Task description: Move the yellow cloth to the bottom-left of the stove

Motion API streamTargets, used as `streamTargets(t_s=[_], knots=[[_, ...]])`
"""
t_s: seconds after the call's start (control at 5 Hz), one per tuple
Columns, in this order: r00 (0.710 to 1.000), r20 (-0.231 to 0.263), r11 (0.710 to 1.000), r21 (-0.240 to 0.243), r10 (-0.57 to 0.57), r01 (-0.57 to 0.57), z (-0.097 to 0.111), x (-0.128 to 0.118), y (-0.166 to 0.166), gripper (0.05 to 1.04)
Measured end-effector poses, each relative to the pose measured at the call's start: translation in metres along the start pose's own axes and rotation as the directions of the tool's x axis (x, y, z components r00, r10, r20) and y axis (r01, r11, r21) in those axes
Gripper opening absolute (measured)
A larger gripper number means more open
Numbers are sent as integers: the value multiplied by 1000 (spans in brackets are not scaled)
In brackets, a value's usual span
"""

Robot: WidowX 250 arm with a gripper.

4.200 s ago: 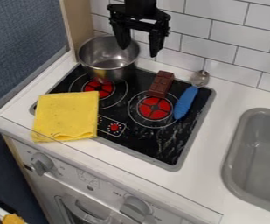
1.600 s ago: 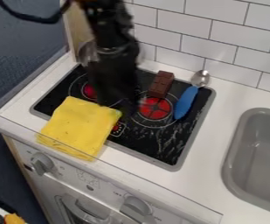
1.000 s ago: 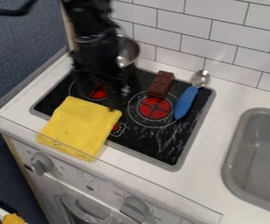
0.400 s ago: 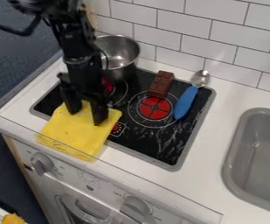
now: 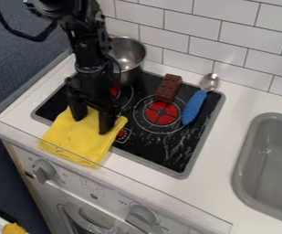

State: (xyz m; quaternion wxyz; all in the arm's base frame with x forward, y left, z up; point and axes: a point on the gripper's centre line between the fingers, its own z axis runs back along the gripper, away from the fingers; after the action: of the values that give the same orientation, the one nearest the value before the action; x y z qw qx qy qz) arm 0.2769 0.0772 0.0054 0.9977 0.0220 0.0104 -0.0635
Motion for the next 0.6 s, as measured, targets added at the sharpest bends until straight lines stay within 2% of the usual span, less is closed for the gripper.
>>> streamTargets(t_s=[0.4, 0.6], knots=[[997, 29, 994, -79, -71, 74, 0, 13, -56, 1000], [996, 31, 992, -99, -81, 84, 1, 14, -67, 997]])
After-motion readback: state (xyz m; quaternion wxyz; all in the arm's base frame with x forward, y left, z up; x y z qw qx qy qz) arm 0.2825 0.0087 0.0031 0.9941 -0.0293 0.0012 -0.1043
